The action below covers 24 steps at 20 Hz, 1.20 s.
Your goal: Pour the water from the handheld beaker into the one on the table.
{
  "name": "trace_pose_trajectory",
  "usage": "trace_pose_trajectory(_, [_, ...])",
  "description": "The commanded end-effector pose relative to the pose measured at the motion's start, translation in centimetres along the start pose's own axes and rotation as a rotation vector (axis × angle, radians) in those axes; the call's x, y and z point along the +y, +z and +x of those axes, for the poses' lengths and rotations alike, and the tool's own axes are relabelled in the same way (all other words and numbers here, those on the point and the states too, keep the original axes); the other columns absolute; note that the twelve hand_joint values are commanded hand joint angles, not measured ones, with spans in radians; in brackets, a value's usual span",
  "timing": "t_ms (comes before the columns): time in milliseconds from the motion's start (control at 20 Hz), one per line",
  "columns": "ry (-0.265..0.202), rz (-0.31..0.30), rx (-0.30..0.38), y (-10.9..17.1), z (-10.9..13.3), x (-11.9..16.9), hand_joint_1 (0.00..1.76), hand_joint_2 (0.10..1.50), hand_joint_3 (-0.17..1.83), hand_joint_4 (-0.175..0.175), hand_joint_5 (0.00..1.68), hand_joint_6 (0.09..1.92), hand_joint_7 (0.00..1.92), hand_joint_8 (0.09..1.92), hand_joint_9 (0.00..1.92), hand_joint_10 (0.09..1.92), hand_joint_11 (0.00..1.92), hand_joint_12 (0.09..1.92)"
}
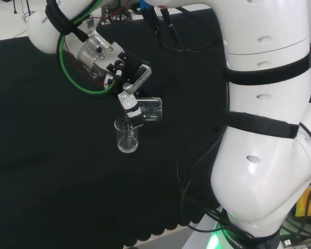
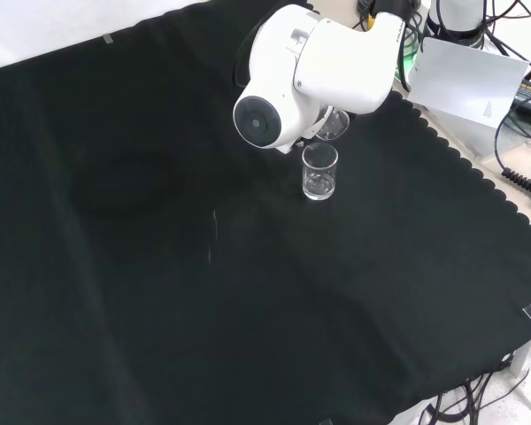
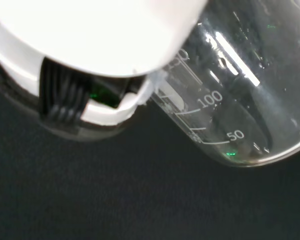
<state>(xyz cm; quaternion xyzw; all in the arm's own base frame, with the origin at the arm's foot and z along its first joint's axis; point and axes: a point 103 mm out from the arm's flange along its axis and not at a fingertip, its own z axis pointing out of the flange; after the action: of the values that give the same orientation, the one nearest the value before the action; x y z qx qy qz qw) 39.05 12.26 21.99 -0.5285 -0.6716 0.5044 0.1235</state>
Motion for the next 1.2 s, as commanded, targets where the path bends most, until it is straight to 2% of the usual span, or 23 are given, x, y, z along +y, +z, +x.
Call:
trace_pose_trajectory(50, [-0.016,-0.059,0.018,0.0,-0.3,-0.3,1.47,0.29,1.17,-0.175,1.29,0.78,1.39,0.74,1.85,0.09,1.31,0.68])
trace_pose_trajectory(150, [-0.027,-0.130,0.032,0.0,-0.8,-0.6,1.47,0.29,1.16,-0.175,1.29,0.78,1.39,0.74,1.85,0.09,1.31,0.68])
trace_pose_trajectory(600, [-0.153,-0.296,0.165,0.4,-2.9,-1.3,1.47,0.30,1.15,-0.175,1.29,0.79,1.39,0.75,1.84,0.09,1.30,0.68])
trace_pose_trajectory(900, [-0.197,-0.381,0.249,1.3,-5.0,-0.6,1.46,0.31,1.14,-0.175,1.28,0.79,1.38,0.75,1.83,0.09,1.29,0.68])
trace_pose_trajectory(1200, [-0.217,-0.451,0.321,2.0,-7.7,0.2,1.46,0.32,1.13,-0.175,1.28,0.80,1.37,0.75,1.82,0.09,1.28,0.68])
